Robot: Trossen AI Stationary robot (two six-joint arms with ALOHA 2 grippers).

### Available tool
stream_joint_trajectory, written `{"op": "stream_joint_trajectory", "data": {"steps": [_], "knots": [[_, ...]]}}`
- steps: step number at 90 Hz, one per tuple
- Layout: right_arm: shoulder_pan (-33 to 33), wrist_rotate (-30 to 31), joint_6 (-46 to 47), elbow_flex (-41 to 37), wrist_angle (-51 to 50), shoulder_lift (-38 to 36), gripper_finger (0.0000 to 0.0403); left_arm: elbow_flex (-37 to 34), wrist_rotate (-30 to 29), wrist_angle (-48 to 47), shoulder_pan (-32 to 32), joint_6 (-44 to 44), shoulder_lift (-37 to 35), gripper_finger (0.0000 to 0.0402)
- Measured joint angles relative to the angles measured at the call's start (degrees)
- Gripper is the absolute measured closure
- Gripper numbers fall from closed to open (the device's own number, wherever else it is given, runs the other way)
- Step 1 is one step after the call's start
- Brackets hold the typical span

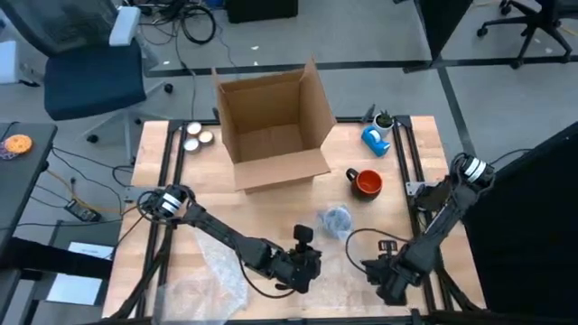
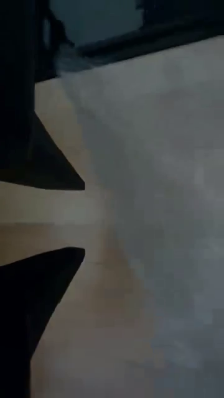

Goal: Wrap mug
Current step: Wrap the blue mug with the top bubble wrap

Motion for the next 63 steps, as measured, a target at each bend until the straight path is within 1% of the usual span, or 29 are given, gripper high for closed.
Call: {"op": "stream_joint_trajectory", "data": {"steps": [18, 31, 39, 45, 53, 63], "knots": [[-5.95, 3.50, -9.22, -0.16, 6.73, 0.00, 0.0264, 0.00, -0.02, 0.05, -0.01, -1.33, 0.02, 0.0386], [-8.99, 3.53, -13.97, -0.16, 8.45, 0.00, 0.0264, 0.00, -0.02, -0.04, -0.01, -1.70, 0.04, 0.0386], [-9.71, 2.35, -15.35, -0.14, 8.33, 0.00, 0.0264, 0.00, -0.02, -0.18, -0.01, -2.47, 0.04, 0.0386], [-9.82, 0.81, -15.98, 0.63, 7.26, 0.00, 0.0264, -0.02, -0.01, -0.29, -0.01, -2.60, 0.04, 0.0386], [-9.80, 0.28, -16.45, 4.04, 3.62, 0.00, 0.0264, -0.02, -0.02, -0.24, -0.01, -2.60, 0.04, 0.0386], [-8.23, 1.62, -15.64, 9.05, -5.71, 0.00, 0.0264, -0.02, -0.02, -0.27, -0.03, -2.60, 0.04, 0.0386]]}}
